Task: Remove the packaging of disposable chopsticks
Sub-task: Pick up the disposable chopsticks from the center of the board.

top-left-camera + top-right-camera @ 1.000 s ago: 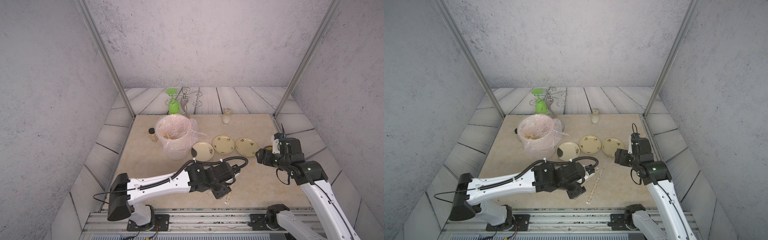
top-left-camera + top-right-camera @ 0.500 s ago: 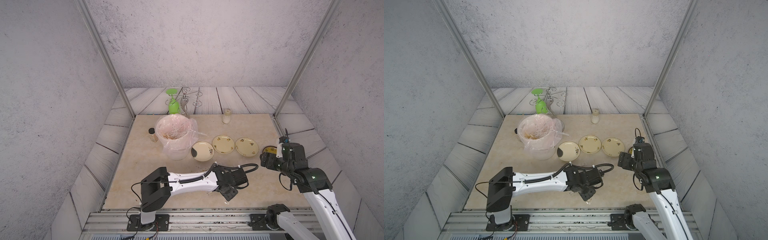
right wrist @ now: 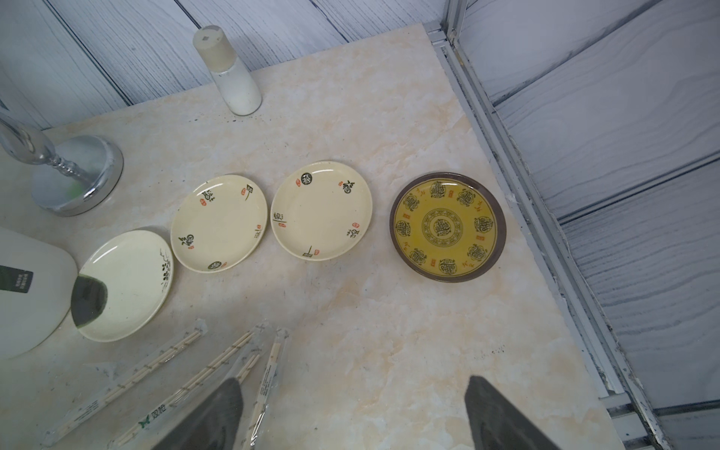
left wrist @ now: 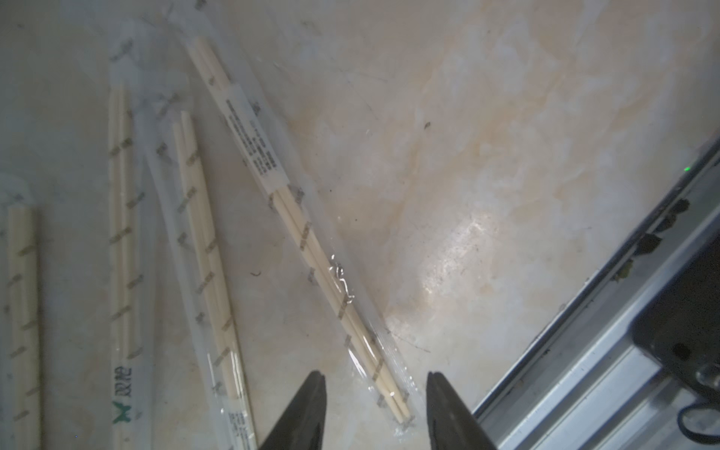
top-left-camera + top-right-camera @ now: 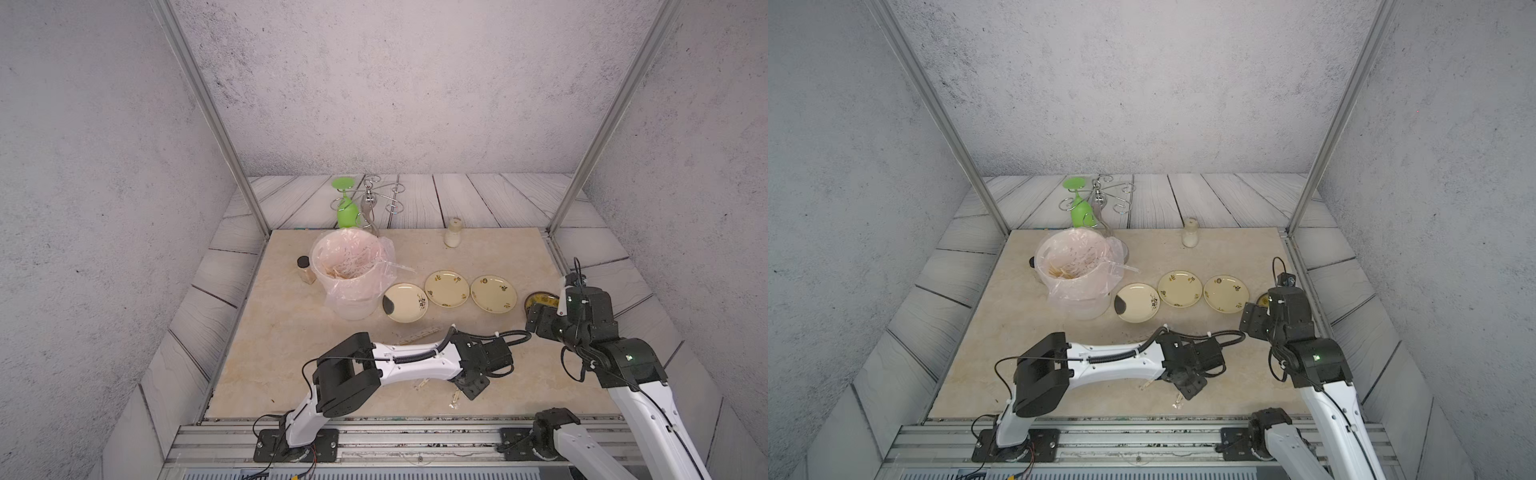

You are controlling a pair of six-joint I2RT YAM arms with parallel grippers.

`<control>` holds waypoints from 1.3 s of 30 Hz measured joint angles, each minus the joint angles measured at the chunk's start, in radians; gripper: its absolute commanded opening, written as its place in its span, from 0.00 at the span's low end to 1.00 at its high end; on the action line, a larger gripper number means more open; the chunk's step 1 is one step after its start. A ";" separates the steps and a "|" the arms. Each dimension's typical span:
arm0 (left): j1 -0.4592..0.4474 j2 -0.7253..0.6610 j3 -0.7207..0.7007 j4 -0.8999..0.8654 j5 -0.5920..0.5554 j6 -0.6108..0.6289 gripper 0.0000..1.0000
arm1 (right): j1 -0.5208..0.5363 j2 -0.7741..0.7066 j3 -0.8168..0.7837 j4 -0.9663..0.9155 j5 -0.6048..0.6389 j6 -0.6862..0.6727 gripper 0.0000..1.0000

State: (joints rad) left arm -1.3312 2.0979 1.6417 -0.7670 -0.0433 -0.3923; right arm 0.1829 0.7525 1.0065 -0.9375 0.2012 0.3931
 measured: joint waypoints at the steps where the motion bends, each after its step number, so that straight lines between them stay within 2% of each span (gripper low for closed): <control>1: 0.000 0.014 0.009 -0.004 -0.003 0.000 0.45 | 0.000 0.000 0.000 0.000 0.005 0.000 0.92; 14: 0.034 0.115 0.070 -0.060 0.008 0.019 0.33 | 0.000 -0.004 0.004 0.008 0.040 -0.001 0.97; 18: 0.040 0.121 0.080 -0.088 0.012 0.029 0.23 | 0.002 -0.005 0.004 0.008 0.041 -0.001 0.97; 28: 0.040 0.135 0.103 -0.135 0.004 0.047 0.22 | 0.002 -0.012 0.004 0.014 0.042 0.000 0.98; 32: 0.040 0.135 0.103 -0.143 -0.001 0.046 0.17 | 0.002 -0.012 0.004 0.014 0.042 0.000 0.98; 39: 0.040 0.135 0.103 -0.149 -0.008 0.050 0.17 | 0.002 -0.012 0.004 0.014 0.041 0.000 0.98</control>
State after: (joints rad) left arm -1.2915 2.2326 1.7443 -0.9161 -0.0517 -0.3420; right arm 0.1848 0.7403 1.0103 -0.9230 0.2424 0.3931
